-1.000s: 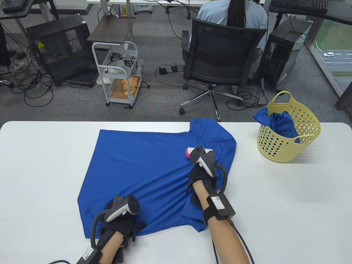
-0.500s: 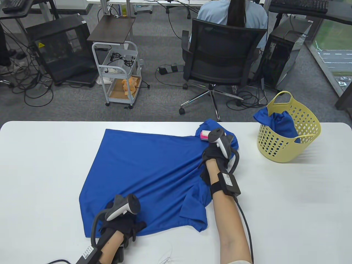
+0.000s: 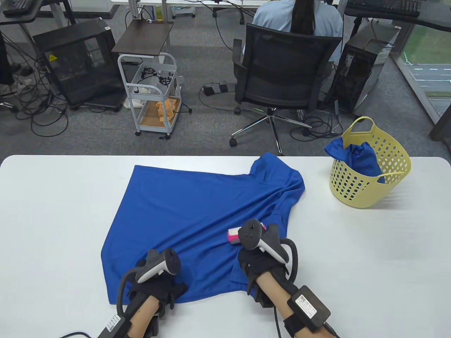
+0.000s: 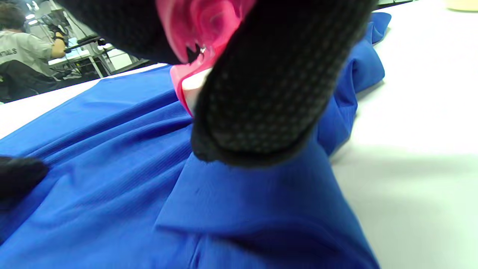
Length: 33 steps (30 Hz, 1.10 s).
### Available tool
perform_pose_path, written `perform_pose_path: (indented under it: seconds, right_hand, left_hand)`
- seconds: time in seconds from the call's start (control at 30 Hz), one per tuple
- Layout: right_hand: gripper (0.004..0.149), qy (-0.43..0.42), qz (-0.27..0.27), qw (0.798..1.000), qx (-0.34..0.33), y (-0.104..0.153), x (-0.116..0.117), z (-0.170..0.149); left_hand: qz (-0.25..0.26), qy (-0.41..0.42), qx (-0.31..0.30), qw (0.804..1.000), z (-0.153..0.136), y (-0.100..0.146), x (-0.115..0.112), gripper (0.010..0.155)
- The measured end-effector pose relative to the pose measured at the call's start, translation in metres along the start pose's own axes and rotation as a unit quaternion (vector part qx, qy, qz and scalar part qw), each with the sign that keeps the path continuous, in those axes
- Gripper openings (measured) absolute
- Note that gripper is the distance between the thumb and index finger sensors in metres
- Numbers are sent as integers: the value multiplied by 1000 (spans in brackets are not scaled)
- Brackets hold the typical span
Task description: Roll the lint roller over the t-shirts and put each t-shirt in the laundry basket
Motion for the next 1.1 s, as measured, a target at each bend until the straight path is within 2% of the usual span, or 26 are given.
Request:
perform_pose_path:
  seconds: [0.07, 0.2, 0.33, 0.43, 0.57, 0.67, 0.8, 0.93, 1.1]
  right_hand:
    - [58, 31, 21, 999, 15, 12, 2, -3]
    - [59, -11, 24, 999, 45, 31, -1, -23]
    - [59, 3, 35, 996, 86, 48, -6, -46]
    - [59, 2, 39, 992, 117, 55, -9, -59]
    - [59, -1, 31, 992, 122, 55, -11, -64]
    - [59, 17, 20, 991, 133, 47, -11, -68]
    - [59, 35, -2, 986, 163, 23, -18, -86]
    - [58, 56, -23, 975, 216, -11, -30, -121]
    - [58, 26, -41, 971, 233, -54, -44, -165]
  left_hand:
    - [1, -1, 2, 1000, 0, 0, 0, 87]
    - [1, 0, 4, 1000, 0, 0, 0, 87]
    - [1, -1, 6, 1000, 0, 0, 0, 87]
    - [2, -2, 6, 1000, 0, 0, 0, 87]
    - [3, -2, 6, 1000, 0, 0, -1, 87]
    - [3, -1, 7, 1000, 0, 0, -1, 87]
    - [3, 0, 8, 1000, -1, 0, -1, 87]
    - [2, 0, 9, 1000, -1, 0, -1, 87]
    - [0, -2, 7, 1000, -1, 0, -1, 87]
Point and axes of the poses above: the tracker on the back of each hand, its own z axis roughly to the thumb side, its own y axis roughly from the fingertips to the wrist, x = y × z, the point moved 4 cm from there along -y, roughly from the wrist to the fingertips, and after that the axes turned 12 degrees about -x, right-handed, at the moved point
